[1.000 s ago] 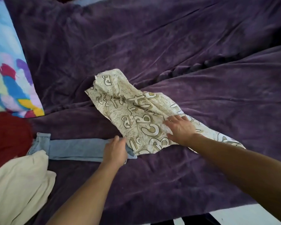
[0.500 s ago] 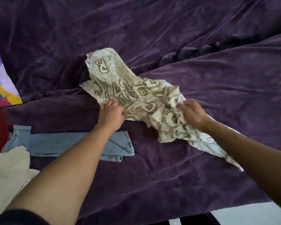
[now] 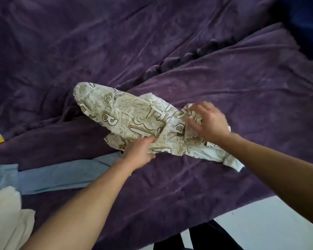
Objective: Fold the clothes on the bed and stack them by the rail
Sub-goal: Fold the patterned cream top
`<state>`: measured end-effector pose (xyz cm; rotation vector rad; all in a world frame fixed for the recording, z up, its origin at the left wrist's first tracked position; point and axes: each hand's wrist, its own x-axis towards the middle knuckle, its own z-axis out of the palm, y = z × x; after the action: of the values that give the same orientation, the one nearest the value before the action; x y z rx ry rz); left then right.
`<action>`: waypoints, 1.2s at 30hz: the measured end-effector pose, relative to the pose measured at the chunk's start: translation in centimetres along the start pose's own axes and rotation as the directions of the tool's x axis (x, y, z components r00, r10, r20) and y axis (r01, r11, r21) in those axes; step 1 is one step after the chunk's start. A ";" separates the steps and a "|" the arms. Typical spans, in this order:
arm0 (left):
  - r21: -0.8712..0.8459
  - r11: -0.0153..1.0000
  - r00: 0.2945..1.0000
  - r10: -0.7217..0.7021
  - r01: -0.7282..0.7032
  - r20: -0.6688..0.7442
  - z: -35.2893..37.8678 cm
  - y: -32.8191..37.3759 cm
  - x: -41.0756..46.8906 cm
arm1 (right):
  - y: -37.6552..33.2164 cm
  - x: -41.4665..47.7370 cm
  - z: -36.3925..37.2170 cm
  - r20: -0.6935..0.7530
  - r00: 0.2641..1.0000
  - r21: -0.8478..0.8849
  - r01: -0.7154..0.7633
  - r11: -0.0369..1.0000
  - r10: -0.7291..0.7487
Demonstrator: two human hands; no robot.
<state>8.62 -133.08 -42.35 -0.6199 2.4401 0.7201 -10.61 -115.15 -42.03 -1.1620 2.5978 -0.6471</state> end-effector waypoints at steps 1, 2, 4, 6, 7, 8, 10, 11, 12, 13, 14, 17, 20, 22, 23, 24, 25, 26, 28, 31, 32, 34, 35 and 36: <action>-0.017 1.000 0.996 0.001 -0.002 -0.087 -0.2 0.0 -0.4 | -1.3 -0.7 1.1 0.152 0.982 -0.004 0.115 0.993 -0.113; -0.078 0.997 0.985 -0.012 -0.001 -0.173 -0.7 0.0 -0.8 | -2.6 -1.5 2.2 0.334 0.932 -0.041 0.163 0.986 -0.140; -0.222 0.975 0.956 -0.075 0.011 -0.283 -2.3 0.2 -1.7 | -4.1 -3.1 4.2 0.542 0.839 -0.151 0.147 0.978 -0.042; -0.247 0.969 0.937 -0.099 0.014 -0.335 -4.3 0.4 -3.2 | -4.6 -3.6 4.8 0.490 0.871 -0.134 0.044 0.990 0.028; -0.196 0.980 0.933 -0.091 0.022 -0.347 -5.2 0.4 -4.2 | -4.9 -3.3 4.4 0.434 0.900 -0.098 0.004 0.995 0.039; -0.126 0.991 0.934 -0.081 0.039 -0.348 -6.1 0.4 -5.2 | -5.3 -2.8 3.5 0.388 0.921 -0.046 -0.012 0.999 0.029; -0.033 0.998 0.942 -0.068 0.061 -0.328 -7.5 0.2 -7.5 | -6.4 -1.5 0.7 0.344 0.936 0.073 0.043 0.996 -0.066; -0.020 0.998 0.949 -0.067 0.064 -0.308 -8.2 0.3 -8.5 | -7.1 -0.8 -0.9 0.349 0.928 0.106 0.096 0.990 -0.128; -0.015 0.998 0.954 -0.067 0.066 -0.292 -8.8 0.5 -9.5 | -8.0 -0.2 -2.7 0.362 0.914 0.121 0.148 0.982 -0.183; -0.011 0.998 0.955 -0.067 0.067 -0.289 -9.5 0.8 -10.4 | -9.0 0.3 -4.6 0.372 0.900 0.118 0.196 0.974 -0.226; -0.007 0.997 0.953 -0.070 0.071 -0.294 -10.3 1.3 -11.2 | -10.1 0.7 -6.8 0.372 0.893 0.097 0.235 0.967 -0.254; -0.055 0.996 0.926 -0.082 0.067 -0.369 -12.8 2.8 -14.2 | -13.1 1.0 -13.1 0.360 0.885 0.011 0.314 0.949 -0.297; -0.287 0.958 0.875 -0.132 -0.008 -0.466 -15.3 3.9 -18.0 | -15.8 -0.4 -18.7 0.317 0.891 -0.006 0.345 0.938 -0.326; -0.382 0.919 0.824 -0.146 -0.091 -0.547 -16.7 4.7 -20.9 | -17.5 -2.2 -21.7 0.211 0.924 0.168 0.288 0.943 -0.320; -0.397 0.909 0.787 -0.151 -0.128 -0.598 -17.3 5.0 -22.4 | -18.3 -3.2 -23.0 0.142 0.942 0.269 0.258 0.928 -0.303; -0.399 0.903 0.745 -0.155 -0.160 -0.649 -17.7 5.5 -23.9 | -19.2 -4.3 -24.3 0.084 0.958 0.353 0.228 0.908 -0.273; -0.399 0.896 0.703 -0.156 -0.195 -0.694 -18.1 6.0 -25.5 | -20.0 -5.4 -25.6 0.042 0.970 0.429 0.198 0.882 -0.238; -0.397 0.888 0.665 -0.153 -0.231 -0.731 -18.3 6.5 -27.3 | -20.9 -6.7 -26.8 0.011 0.979 0.492 0.171 0.854 -0.203; -0.351 0.890 0.597 -0.118 -0.291 -0.793 -18.3 7.7 -31.1 | -22.8 -9.7 -29.2 -0.047 0.987 0.554 0.154 0.818 -0.154; -0.167 0.934 0.502 0.016 -0.317 -0.865 -17.5 9.5 -37.7 | -25.6 -14.1 -32.9 -0.131 0.985 0.573 0.164 0.803 -0.108; -0.096 0.943 0.470 0.069 -0.319 -0.880 -17.2 10.1 -40.0 | -26.4 -15.5 -34.2 -0.147 0.984 0.567 0.169 0.806 -0.103; 0.046 0.954 0.447 0.180 -0.296 -0.876 -16.7 11.4 -44.2 | -28.0 -18.2 -36.7 -0.141 0.983 0.561 0.174 0.810 -0.113; 0.136 0.959 0.462 0.242 -0.250 -0.853 -16.6 11.8 -45.9 | -28.7 -19.6 -37.9 -0.134 0.983 0.561 0.181 0.808 -0.128; 0.243 0.955 0.496 0.296 -0.171 -0.816 -16.5 12.1 -47.4 | -29.4 -21.0 -39.2 -0.130 0.981 0.556 0.195 0.808 -0.147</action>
<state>32.35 -120.80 1.80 -0.6943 3.5280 0.3545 7.89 -104.94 6.90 -1.1763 2.1171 -1.4156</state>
